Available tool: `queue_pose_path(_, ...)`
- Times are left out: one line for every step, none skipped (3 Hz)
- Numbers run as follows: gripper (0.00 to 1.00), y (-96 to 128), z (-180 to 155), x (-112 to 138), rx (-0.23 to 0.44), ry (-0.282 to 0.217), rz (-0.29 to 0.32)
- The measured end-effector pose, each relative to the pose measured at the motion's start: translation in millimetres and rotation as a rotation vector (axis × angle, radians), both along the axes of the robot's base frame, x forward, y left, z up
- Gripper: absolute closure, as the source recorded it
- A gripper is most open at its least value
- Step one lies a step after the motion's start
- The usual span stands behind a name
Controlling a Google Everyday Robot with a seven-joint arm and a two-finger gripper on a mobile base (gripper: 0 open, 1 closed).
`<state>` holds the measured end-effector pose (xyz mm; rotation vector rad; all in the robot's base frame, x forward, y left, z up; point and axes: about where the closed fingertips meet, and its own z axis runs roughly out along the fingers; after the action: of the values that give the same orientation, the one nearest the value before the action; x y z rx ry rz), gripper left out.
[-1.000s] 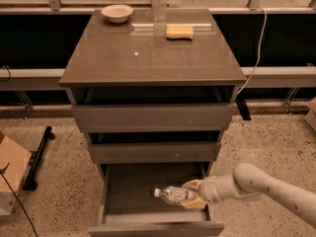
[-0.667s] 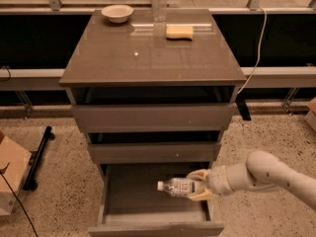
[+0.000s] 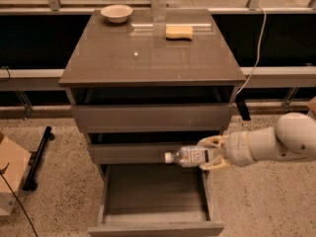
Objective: Pick blue plastic bottle from bottom drawer and place on counter
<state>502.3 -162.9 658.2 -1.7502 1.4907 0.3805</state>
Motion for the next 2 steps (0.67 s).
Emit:
queue_pose_path(1.0, -12.2, 77.1, 3.9, -0.05, -0.129, -0.014)
queue_pose_path(1.0, -13.3, 92.5, 4.9, -0.064, -0.154, -0.017)
